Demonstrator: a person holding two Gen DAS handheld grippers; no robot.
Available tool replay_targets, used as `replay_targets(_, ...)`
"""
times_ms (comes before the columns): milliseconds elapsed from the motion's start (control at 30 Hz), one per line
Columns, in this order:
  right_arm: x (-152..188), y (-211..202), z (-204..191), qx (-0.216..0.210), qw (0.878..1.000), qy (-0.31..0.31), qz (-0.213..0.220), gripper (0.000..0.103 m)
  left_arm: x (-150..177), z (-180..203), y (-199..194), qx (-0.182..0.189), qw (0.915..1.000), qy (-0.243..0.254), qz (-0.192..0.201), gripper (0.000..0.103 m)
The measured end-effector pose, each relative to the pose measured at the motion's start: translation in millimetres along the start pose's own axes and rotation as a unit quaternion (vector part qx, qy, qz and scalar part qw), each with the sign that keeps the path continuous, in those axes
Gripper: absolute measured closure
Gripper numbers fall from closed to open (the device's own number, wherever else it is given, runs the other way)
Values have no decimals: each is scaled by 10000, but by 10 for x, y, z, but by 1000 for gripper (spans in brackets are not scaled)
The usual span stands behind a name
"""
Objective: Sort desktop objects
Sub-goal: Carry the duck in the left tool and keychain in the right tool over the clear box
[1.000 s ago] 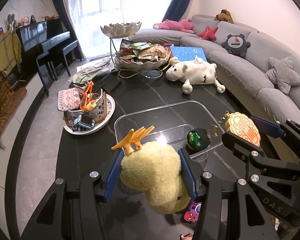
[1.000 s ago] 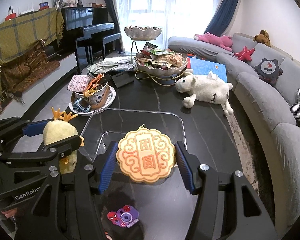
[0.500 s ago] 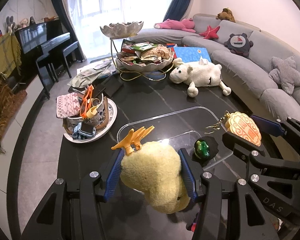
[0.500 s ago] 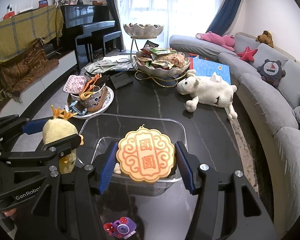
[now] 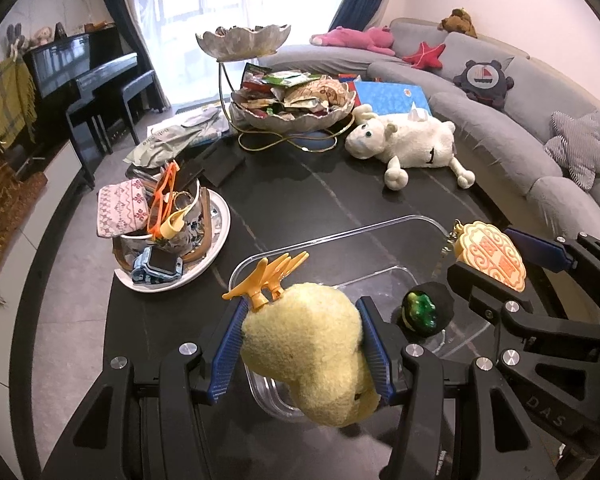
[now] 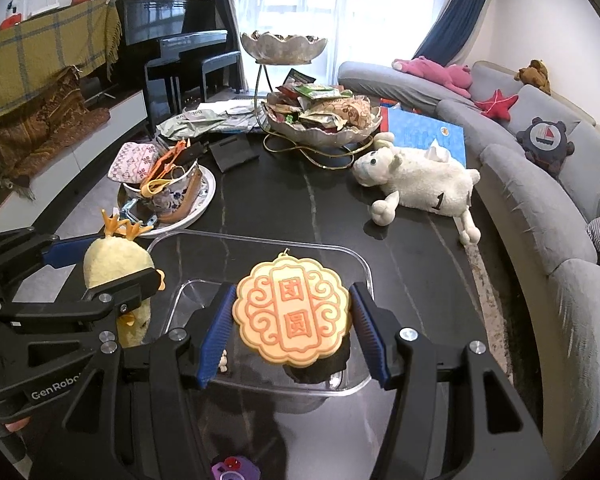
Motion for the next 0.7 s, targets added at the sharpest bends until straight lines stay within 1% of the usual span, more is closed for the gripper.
replay_targets(267, 2, 281, 57, -34, 9998, 36, -214, 48, -36, 0, 278, -29, 9998, 31, -175, 52)
replay_targets(700, 104, 624, 104, -11, 9987, -49, -512, 48, 40, 16, 649, -50, 9988, 73, -482, 52)
Point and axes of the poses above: each gripper's, at about its wrist camera, not at the fingertips, and y roughly the way its jaws point, z to its right, x to its underside, the point moved 7 cm from there along y, roughly the way its jaws point, and after that the axes turned 2 degrees about -y, right-handed, at the moved point
